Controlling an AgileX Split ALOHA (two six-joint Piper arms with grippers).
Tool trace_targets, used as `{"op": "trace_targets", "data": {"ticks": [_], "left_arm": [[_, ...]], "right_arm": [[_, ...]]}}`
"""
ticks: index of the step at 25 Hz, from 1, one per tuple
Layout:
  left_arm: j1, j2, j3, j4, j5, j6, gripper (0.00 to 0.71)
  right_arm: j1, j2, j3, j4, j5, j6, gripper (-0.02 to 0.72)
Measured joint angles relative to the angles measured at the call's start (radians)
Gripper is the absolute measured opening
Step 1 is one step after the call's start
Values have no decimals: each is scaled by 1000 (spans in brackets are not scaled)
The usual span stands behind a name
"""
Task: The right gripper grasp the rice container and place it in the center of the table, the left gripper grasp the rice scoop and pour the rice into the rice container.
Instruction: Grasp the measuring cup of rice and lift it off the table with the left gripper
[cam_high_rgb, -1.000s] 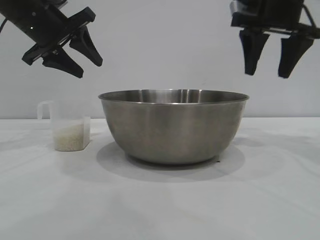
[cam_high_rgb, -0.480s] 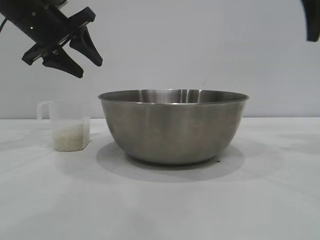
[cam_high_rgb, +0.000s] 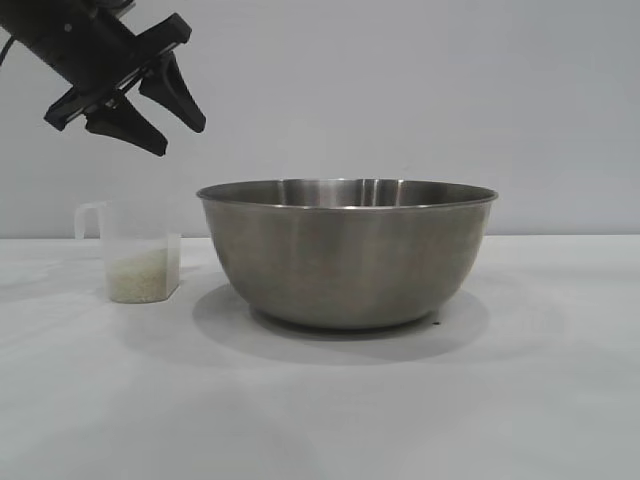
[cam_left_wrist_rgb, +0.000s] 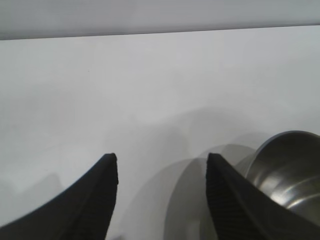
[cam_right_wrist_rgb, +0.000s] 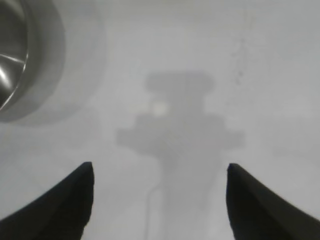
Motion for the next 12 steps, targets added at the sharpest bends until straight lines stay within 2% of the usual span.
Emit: {"op": "trace_targets", "data": {"ticks": [12], "left_arm": [[-7,0,0,-4,17,0,386]], "right_arm": [[0,-596,379,0,11,0,472]]}}
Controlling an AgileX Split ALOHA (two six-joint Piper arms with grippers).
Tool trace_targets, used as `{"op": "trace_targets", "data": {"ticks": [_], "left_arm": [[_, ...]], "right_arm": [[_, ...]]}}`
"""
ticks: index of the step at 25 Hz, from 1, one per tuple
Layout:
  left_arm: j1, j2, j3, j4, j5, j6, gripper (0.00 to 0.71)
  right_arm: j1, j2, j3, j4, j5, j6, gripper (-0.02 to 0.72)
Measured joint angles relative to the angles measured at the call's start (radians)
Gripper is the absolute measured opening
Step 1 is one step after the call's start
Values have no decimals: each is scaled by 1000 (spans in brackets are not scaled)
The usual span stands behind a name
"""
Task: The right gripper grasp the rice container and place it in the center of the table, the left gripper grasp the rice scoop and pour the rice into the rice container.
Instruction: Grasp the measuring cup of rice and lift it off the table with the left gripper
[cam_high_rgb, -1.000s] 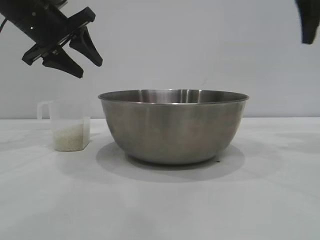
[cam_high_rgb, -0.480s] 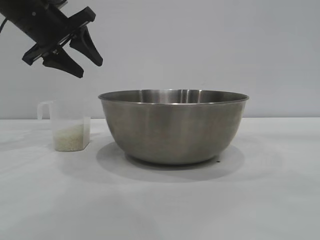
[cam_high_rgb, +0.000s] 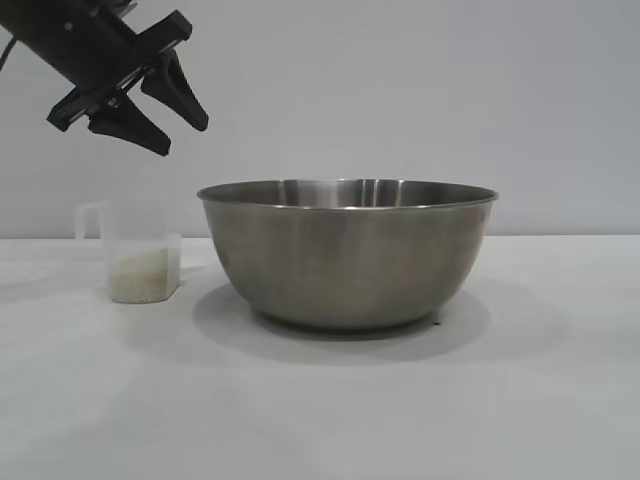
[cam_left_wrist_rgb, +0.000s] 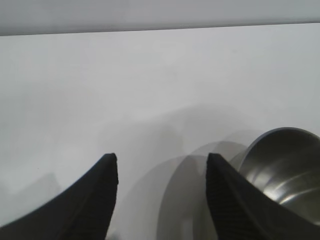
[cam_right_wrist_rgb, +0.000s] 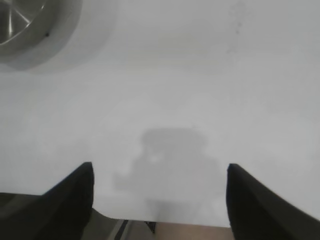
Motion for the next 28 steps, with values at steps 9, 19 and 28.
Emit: {"op": "trace_targets", "data": {"ticks": [9,19,28], "left_arm": [[0,0,0,0,0,0,386],[0,0,0,10,2,0,386],[0,0,-2,11,4,2,386]], "right_arm": [[0,-393,181,-11,1,0,472],[0,-643,261,-19,-91,0,472],[0,-645,268,-21,-103,2,472]]}}
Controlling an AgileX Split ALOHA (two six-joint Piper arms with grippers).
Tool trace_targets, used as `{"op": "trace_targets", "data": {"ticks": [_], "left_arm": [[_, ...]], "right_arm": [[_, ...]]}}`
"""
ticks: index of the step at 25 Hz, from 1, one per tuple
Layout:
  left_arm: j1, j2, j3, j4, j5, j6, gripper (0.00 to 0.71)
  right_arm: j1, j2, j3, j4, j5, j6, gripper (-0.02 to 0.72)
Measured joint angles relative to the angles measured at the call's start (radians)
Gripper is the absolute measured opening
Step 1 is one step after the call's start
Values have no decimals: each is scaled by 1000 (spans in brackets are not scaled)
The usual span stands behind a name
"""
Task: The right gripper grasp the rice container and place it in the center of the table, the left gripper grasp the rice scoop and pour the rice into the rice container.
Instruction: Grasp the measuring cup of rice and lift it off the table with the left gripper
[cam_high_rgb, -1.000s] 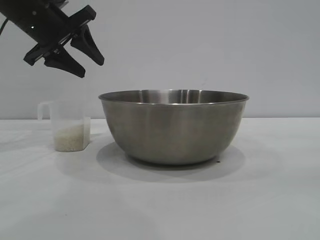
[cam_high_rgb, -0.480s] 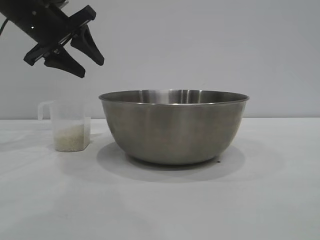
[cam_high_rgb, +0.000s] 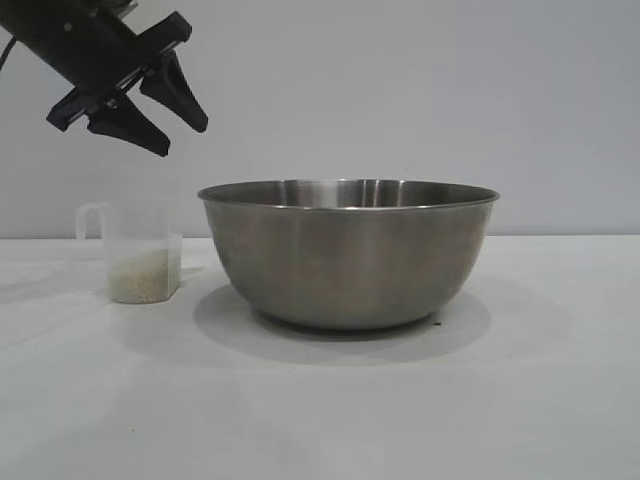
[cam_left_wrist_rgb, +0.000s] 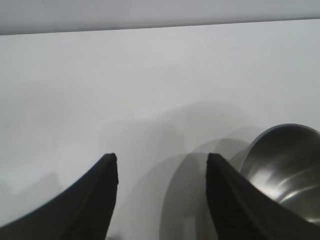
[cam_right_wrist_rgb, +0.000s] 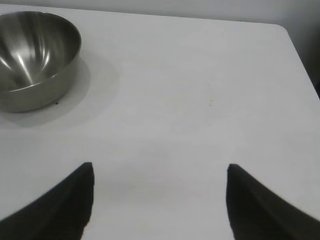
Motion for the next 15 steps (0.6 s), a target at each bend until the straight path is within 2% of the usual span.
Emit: {"op": "trace_targets", "data": {"ticks": [9,15], "left_arm": [[11,0,0,0,16,19,386],[95,-49,0,7,77,19,386]], "right_arm": [[0,0,0,-4,-1,0,472],[0,0,0,-4,-1,0,472]]}}
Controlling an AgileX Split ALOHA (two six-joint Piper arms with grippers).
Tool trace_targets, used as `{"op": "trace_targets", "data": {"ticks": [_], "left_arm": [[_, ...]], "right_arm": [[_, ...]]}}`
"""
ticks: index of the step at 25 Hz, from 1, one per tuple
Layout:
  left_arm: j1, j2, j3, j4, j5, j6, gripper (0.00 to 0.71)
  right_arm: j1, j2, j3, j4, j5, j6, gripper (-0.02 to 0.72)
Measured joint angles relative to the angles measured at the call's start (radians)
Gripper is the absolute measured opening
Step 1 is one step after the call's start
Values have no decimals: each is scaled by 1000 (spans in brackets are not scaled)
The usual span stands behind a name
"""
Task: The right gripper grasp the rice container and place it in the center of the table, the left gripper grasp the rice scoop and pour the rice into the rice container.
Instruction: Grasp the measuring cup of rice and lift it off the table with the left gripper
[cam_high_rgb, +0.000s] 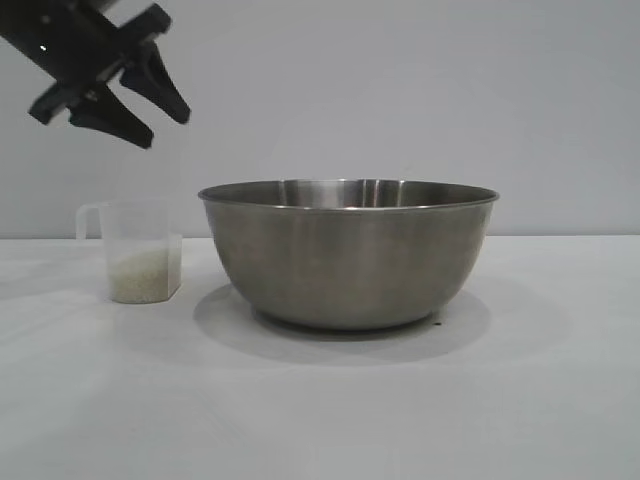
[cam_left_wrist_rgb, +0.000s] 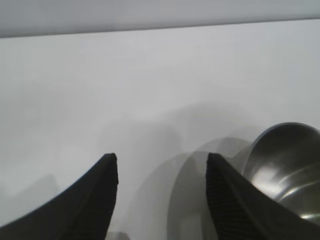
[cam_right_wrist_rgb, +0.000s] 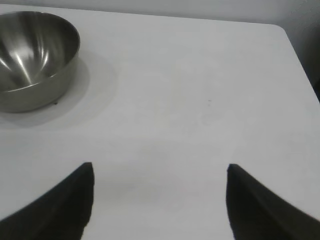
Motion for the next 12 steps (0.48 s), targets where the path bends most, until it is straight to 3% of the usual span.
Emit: {"op": "trace_targets", "data": {"ticks": [6,12], "left_arm": [[57,-63,0,160,114,-53,386],[59,-99,0,488,233,-328,386]], "right_arm": [[0,0,0,0,0,0,472],[0,0,0,0,0,0,472]]}}
